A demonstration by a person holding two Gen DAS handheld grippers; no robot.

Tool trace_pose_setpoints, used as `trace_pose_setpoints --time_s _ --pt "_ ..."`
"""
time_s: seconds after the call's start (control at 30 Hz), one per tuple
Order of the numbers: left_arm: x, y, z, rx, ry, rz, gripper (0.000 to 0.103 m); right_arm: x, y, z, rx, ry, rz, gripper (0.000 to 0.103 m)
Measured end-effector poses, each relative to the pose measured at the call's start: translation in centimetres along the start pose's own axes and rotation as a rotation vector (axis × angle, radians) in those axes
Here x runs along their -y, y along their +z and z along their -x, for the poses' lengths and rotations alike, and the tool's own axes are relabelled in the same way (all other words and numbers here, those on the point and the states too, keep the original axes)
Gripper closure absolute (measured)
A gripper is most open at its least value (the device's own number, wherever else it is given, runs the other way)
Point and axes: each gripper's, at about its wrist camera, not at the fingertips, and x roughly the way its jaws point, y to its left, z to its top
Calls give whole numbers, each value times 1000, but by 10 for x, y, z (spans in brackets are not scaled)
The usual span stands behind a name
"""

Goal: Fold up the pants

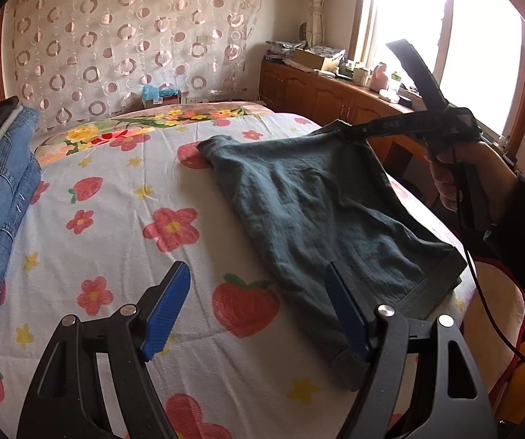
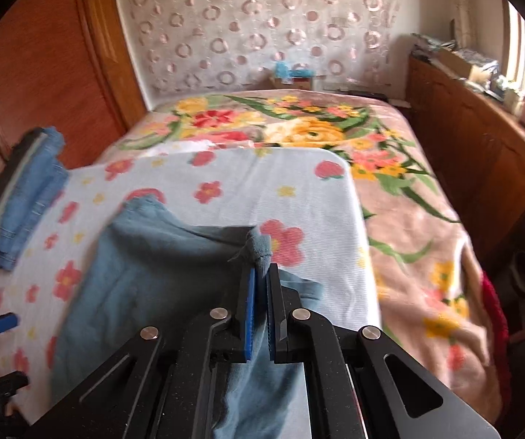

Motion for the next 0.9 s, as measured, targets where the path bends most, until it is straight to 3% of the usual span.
trace_pose_setpoints --time_s 0.07,0.27,0.4,0.7,0.9 --pt "0 -1 -2 -5 -1 -4 26 -4 0 1 8 -21 2 90" --pt "2 -6 -13 -46 2 -14 26 -16 -1 -3 11 -41 20 79" --pt "3 -10 -19 -71 2 -17 26 -16 -4 -13 -26 -12 28 79" --pt "4 -16 -22 -89 8 -19 26 0 0 -30 -80 -114 26 79" --pt "4 -17 -23 -96 9 -20 26 2 -7 -9 -43 -71 -7 79"
